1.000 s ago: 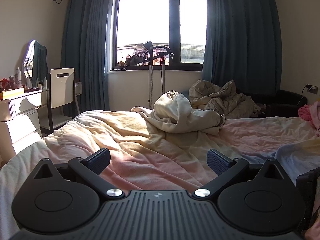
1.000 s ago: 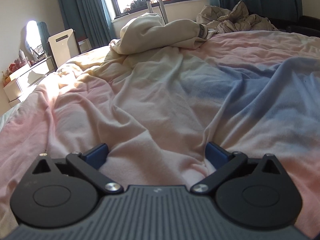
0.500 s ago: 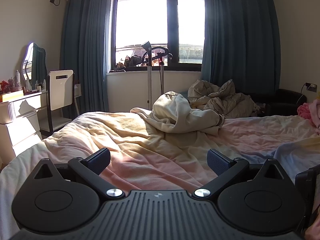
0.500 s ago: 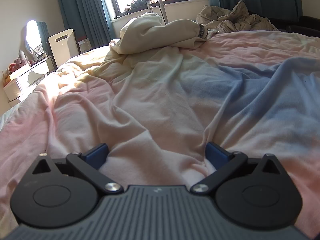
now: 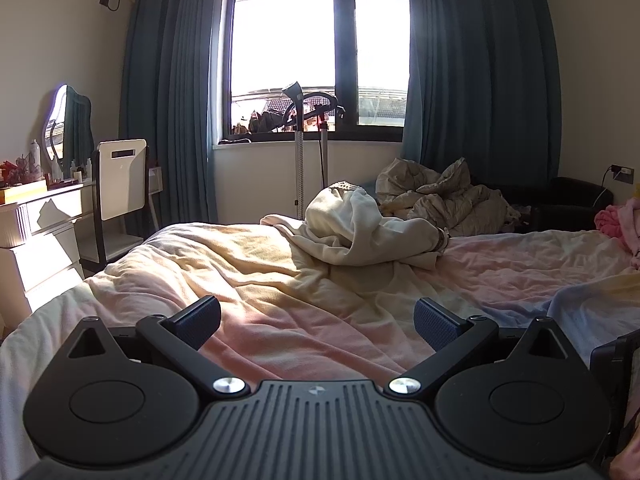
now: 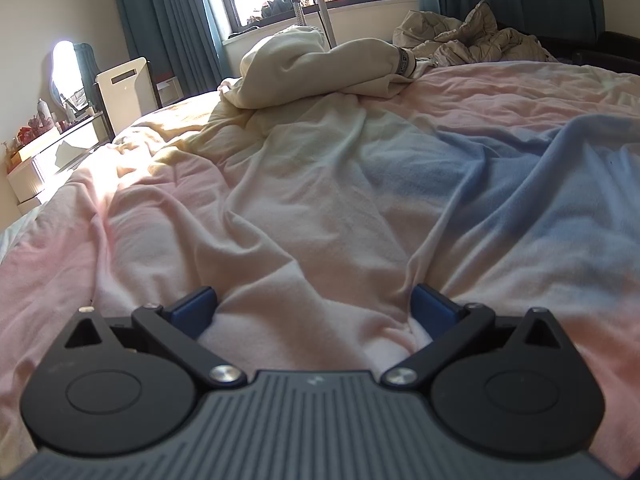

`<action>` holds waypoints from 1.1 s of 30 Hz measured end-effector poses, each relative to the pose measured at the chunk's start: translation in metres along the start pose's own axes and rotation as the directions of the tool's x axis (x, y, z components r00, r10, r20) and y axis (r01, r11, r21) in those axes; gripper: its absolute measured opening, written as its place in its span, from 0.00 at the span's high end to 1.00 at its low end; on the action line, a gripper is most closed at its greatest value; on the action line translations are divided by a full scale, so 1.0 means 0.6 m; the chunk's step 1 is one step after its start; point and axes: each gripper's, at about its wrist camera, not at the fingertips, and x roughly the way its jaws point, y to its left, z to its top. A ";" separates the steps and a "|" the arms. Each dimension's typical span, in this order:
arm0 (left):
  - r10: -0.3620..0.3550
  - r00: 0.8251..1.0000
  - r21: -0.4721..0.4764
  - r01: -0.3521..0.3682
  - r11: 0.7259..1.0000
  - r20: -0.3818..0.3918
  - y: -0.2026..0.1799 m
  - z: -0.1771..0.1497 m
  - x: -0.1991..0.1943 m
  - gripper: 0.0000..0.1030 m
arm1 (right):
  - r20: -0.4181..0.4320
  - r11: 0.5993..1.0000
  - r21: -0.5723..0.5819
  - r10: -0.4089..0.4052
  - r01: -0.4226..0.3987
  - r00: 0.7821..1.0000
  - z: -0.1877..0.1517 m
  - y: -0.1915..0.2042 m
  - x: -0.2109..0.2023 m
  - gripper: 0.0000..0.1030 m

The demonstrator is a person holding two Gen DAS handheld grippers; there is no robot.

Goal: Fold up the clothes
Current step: 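Move the right tool toward the cream sweatpants on the bed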

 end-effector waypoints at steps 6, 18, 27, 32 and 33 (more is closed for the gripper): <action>0.001 1.000 -0.001 -0.001 1.000 -0.013 0.002 -0.002 0.005 0.00 | 0.003 1.000 0.001 0.001 -0.001 1.000 0.000 0.000 0.000 0.00; 0.009 1.000 -0.042 -0.010 0.999 -0.020 0.019 0.002 0.001 0.00 | -0.026 0.996 -0.081 -0.046 0.044 0.999 0.007 0.025 0.015 0.00; 0.045 0.999 -0.036 -0.046 0.998 -0.026 0.033 0.034 0.024 0.00 | -0.059 0.997 0.070 0.017 -0.013 0.998 0.048 0.015 -0.007 0.00; 0.026 1.000 0.002 -0.026 1.000 0.005 0.017 0.088 0.085 0.00 | 0.175 0.992 0.127 0.003 -0.025 0.985 0.140 -0.002 -0.067 0.00; 0.022 1.000 0.016 -0.022 1.000 0.011 0.009 0.100 0.105 0.00 | 0.206 0.992 0.125 -0.005 -0.021 0.978 0.161 -0.006 -0.075 0.00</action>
